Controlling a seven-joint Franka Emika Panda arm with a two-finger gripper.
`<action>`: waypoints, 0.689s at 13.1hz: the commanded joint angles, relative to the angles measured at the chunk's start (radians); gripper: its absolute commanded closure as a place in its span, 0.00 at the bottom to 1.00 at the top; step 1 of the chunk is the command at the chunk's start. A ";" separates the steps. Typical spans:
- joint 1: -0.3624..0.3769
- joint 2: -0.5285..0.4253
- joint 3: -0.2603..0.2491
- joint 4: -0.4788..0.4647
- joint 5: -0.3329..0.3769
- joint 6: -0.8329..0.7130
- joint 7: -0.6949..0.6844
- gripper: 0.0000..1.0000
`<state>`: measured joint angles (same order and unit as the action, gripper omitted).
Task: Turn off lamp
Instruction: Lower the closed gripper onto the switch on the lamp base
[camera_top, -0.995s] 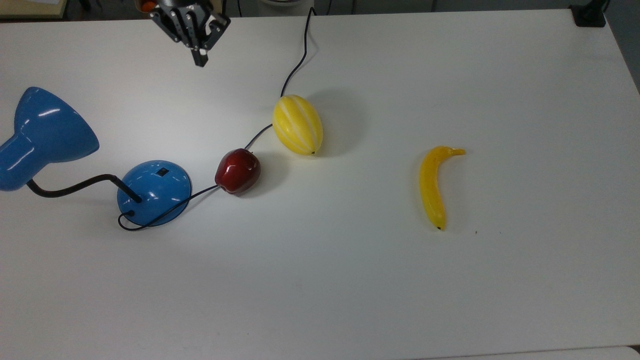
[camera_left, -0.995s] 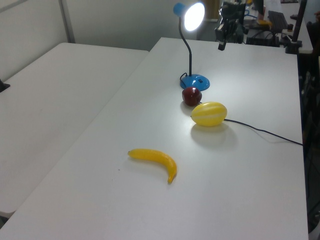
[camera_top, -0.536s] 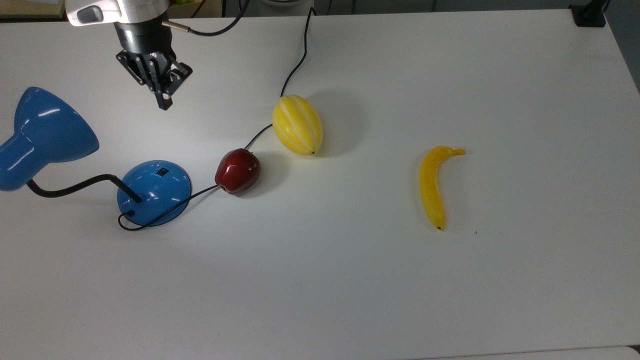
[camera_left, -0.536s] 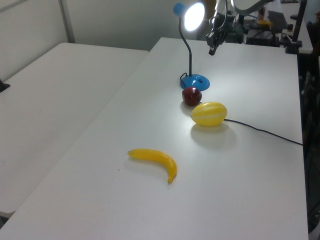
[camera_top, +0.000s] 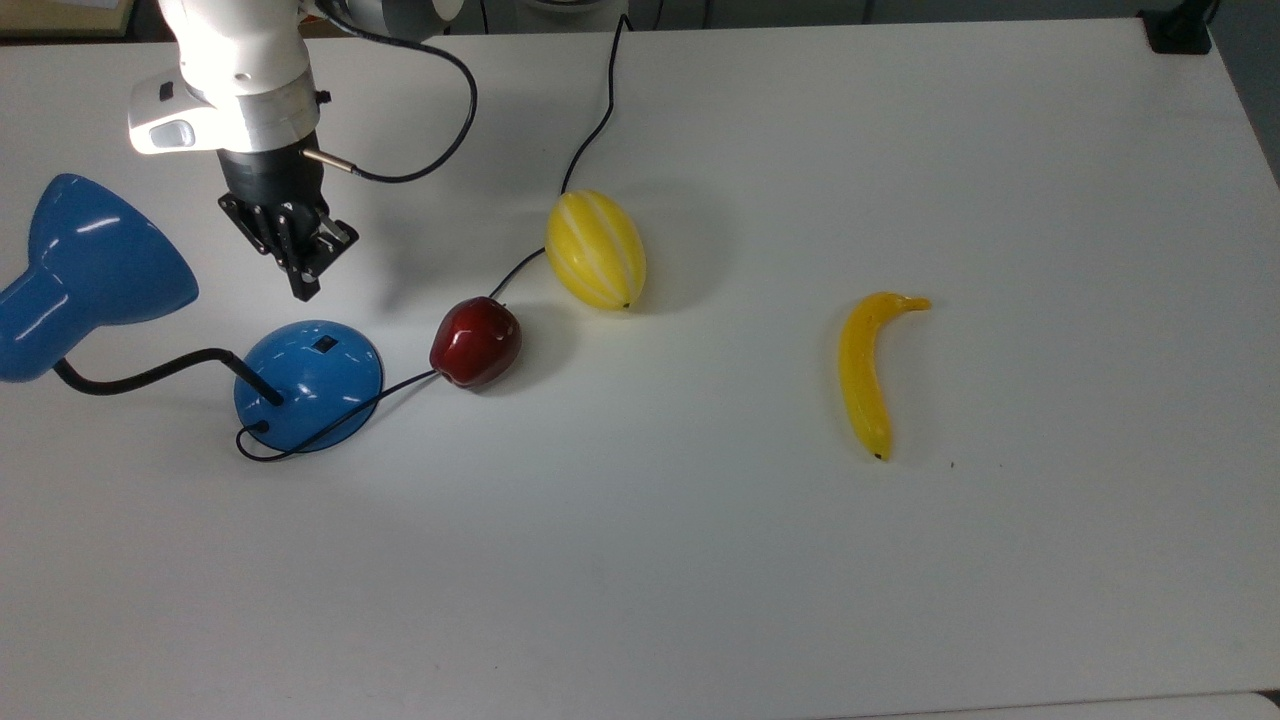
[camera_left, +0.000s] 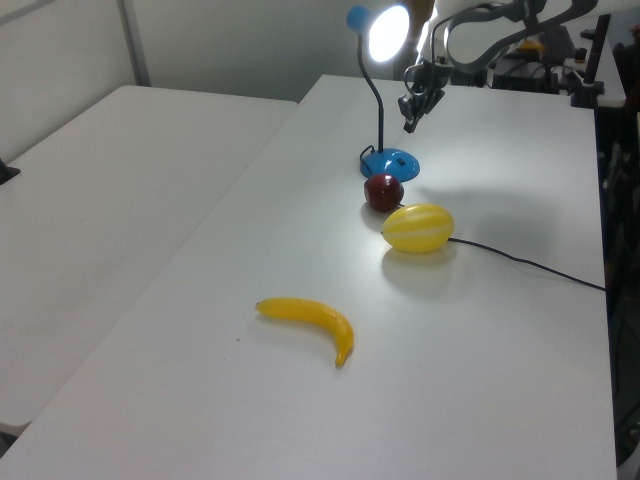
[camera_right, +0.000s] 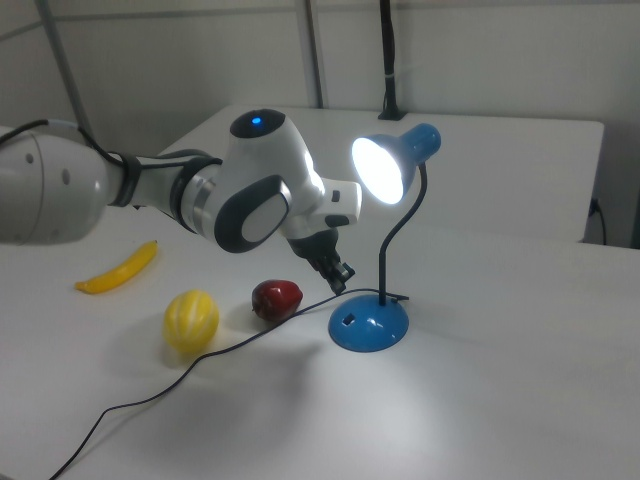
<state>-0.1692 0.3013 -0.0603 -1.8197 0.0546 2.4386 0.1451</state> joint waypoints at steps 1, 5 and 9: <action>-0.004 0.064 -0.003 0.039 -0.004 0.049 0.014 0.98; -0.001 0.096 -0.001 0.039 -0.018 0.074 0.014 0.98; 0.005 0.113 -0.001 0.034 -0.030 0.076 0.014 0.98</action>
<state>-0.1749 0.3984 -0.0577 -1.7914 0.0463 2.4959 0.1451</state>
